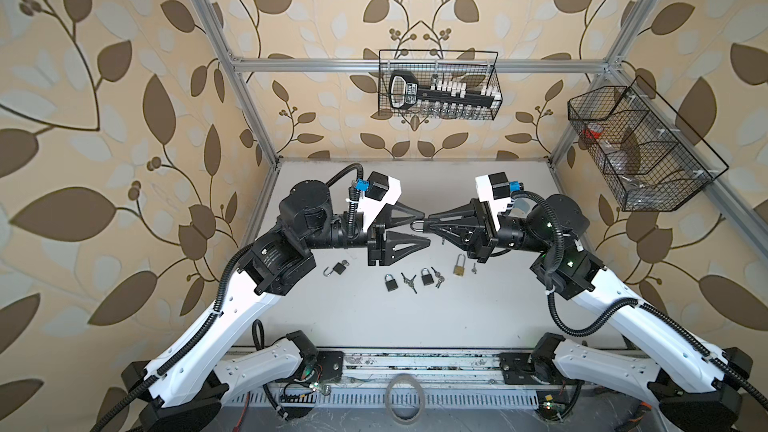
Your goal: Lock with the key
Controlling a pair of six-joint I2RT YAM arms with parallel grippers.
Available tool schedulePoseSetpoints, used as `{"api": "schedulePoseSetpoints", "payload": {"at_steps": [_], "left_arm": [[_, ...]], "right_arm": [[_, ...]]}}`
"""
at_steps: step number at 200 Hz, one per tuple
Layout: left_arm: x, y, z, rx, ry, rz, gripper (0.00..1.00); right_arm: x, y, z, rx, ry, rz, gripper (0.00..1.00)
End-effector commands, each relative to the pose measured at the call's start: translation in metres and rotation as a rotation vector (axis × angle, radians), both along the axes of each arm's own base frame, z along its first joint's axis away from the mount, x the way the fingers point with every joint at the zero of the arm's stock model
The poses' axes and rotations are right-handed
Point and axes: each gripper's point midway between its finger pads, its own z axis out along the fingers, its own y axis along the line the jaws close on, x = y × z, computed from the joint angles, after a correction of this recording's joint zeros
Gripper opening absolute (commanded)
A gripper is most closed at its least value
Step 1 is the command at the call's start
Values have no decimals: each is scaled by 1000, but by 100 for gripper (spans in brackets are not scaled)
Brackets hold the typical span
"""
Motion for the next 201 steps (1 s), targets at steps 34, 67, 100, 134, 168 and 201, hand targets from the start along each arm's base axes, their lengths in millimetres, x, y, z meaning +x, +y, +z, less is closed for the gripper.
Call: {"api": "schedulePoseSetpoints", "payload": {"at_steps": [34, 67, 100, 134, 168, 201], "left_arm": [[-4, 3, 7, -23, -41, 5, 40], [-4, 7, 8, -28, -49, 27, 43], [-3, 4, 7, -25, -39, 17, 37], [-2, 2, 7, -29, -36, 10, 22], [-3, 0, 7, -27, -31, -4, 18], [-2, -1, 7, -25, -28, -9, 16]], "right_arm": [[-5, -8, 3, 6, -31, -21, 0], [-8, -16, 7, 23, -58, -55, 0], [-12, -17, 11, 29, -63, -41, 0], [-10, -14, 6, 16, -46, -33, 0], [-7, -11, 3, 11, -24, -31, 0], [-6, -8, 3, 13, -19, -17, 0]]}}
